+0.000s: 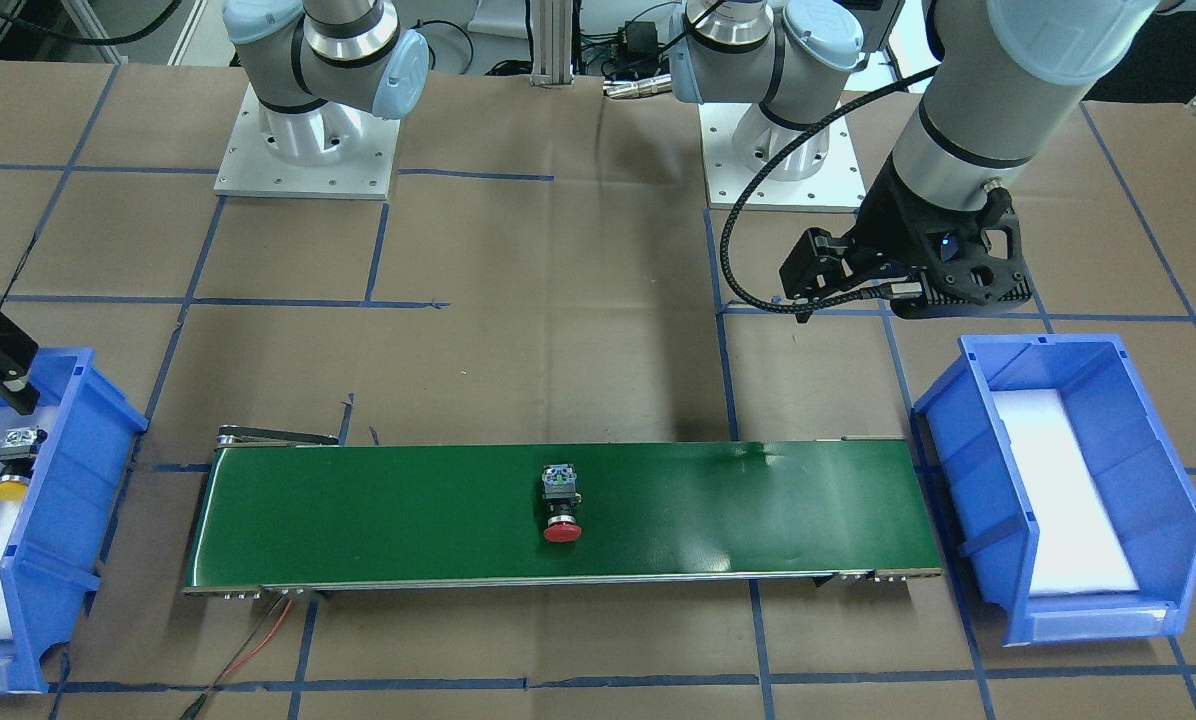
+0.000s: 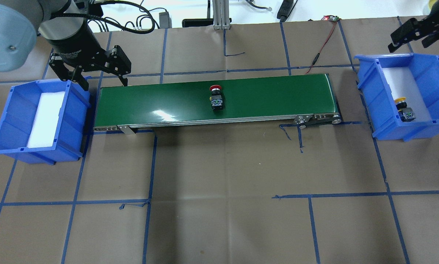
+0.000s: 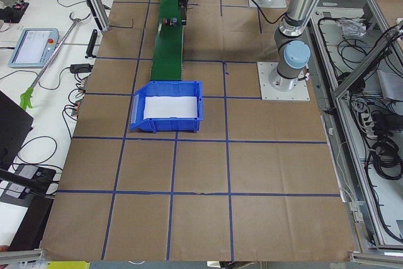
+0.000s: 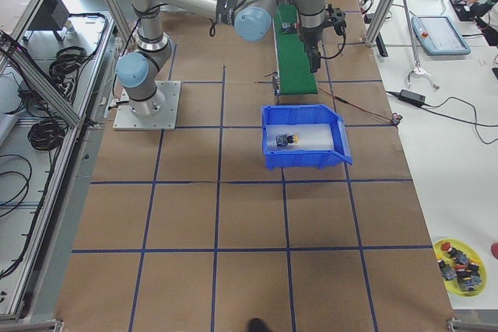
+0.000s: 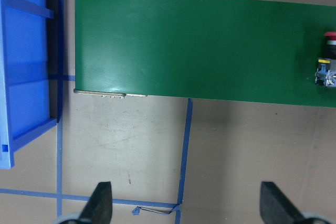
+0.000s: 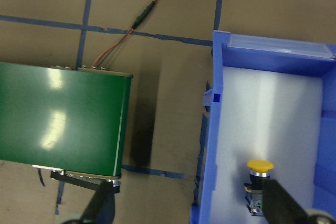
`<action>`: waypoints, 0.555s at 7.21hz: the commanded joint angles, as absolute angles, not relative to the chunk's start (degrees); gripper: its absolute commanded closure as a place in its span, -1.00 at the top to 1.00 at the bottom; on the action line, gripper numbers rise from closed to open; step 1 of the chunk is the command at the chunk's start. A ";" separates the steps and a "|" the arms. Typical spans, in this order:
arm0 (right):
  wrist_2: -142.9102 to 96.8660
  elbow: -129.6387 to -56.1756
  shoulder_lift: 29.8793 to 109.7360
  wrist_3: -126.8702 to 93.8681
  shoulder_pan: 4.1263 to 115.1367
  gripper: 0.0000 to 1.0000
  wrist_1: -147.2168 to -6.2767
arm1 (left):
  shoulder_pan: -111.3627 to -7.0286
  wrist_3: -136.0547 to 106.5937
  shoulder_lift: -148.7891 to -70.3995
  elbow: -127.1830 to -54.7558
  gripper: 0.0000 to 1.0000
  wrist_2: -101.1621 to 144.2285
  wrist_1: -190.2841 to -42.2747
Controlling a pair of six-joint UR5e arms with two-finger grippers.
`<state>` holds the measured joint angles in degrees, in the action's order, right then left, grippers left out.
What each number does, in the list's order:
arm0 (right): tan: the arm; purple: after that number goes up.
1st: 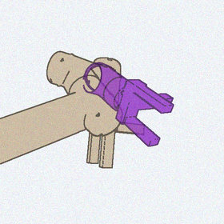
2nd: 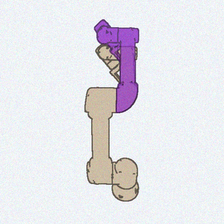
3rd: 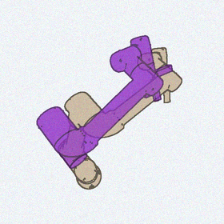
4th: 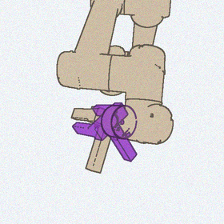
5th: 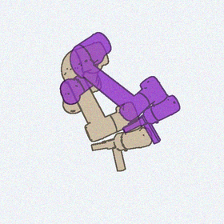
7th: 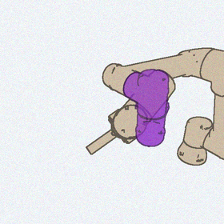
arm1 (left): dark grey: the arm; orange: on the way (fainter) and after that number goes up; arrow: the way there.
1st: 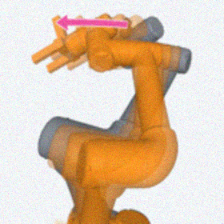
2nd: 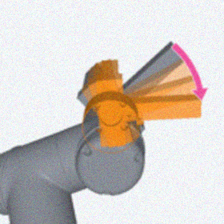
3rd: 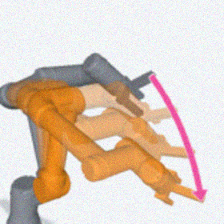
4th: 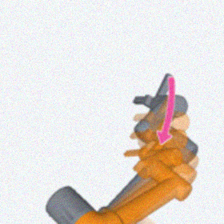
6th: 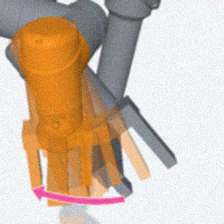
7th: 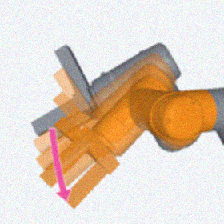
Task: Transport two buttons from left to right
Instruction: 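Move the right gripper back over the conveyor toward the red button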
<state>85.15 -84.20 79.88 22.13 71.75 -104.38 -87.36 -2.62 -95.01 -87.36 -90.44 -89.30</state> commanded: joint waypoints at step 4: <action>88.26 -84.46 79.63 9.33 80.57 0.99 -104.94 | -87.36 -2.64 -95.01 -87.36 0.99 -90.44 -89.30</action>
<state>89.13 -84.32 80.13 10.53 78.16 -104.69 -87.36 -2.63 -94.94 -87.36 -90.44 -89.33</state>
